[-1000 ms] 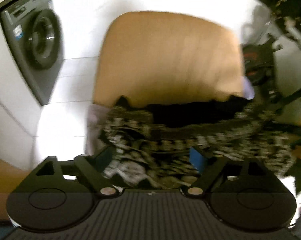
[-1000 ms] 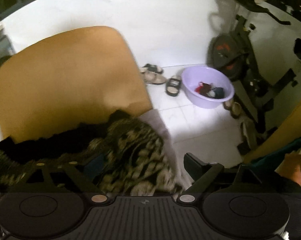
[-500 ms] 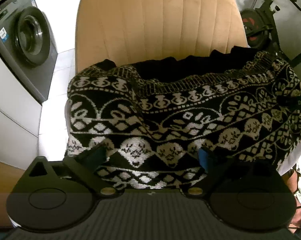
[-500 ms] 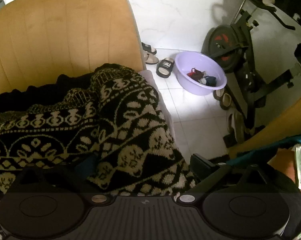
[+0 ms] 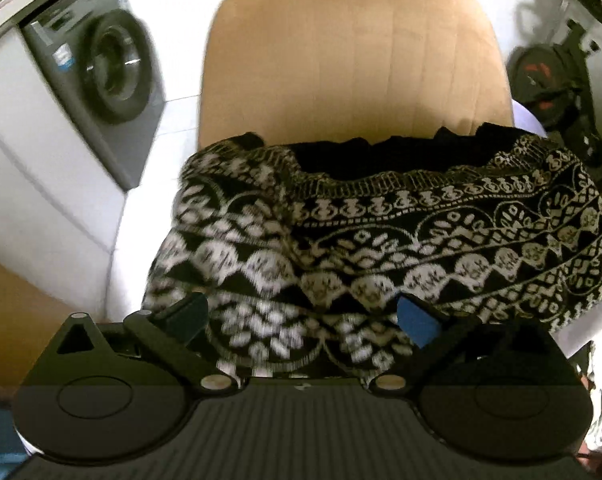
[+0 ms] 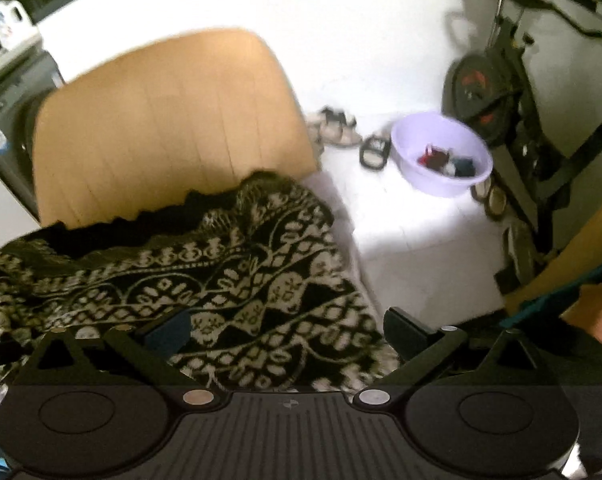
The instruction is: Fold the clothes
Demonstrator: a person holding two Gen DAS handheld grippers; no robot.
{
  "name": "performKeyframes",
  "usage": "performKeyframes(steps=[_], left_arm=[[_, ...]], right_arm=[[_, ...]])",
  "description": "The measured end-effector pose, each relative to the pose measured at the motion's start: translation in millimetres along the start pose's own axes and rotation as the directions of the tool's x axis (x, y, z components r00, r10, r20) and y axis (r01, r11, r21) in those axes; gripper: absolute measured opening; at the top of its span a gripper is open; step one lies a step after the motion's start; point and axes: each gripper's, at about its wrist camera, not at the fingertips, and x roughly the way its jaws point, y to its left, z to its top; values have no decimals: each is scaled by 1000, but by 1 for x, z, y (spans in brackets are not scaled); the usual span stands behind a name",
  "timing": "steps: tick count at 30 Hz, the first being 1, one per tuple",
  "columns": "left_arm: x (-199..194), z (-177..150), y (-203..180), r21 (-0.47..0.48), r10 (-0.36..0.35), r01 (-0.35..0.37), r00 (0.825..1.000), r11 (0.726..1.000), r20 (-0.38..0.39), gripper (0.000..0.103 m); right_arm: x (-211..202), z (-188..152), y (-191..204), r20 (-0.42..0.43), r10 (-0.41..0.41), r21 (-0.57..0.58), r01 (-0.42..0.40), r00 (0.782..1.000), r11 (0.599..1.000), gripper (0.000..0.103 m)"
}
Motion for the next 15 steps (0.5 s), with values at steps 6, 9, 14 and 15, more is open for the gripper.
performKeyframes(steps=[6, 9, 14, 15], left_arm=[[-54, -30, -17, -40, 70, -68, 997, 997, 36, 103], [-81, -46, -26, -72, 98, -94, 993, 993, 62, 103], [-132, -73, -43, -102, 92, -79, 988, 992, 125, 103], [-142, -80, -49, -87, 94, -82, 985, 993, 142, 103]], right_arm=[[-68, -12, -18, 71, 14, -32, -12, 997, 999, 102], [-100, -21, -25, 125, -5, -81, 16, 992, 997, 102], [-152, -36, -40, 175, 39, -97, -22, 984, 995, 102], [-164, -40, -43, 183, 52, -95, -35, 982, 995, 102]])
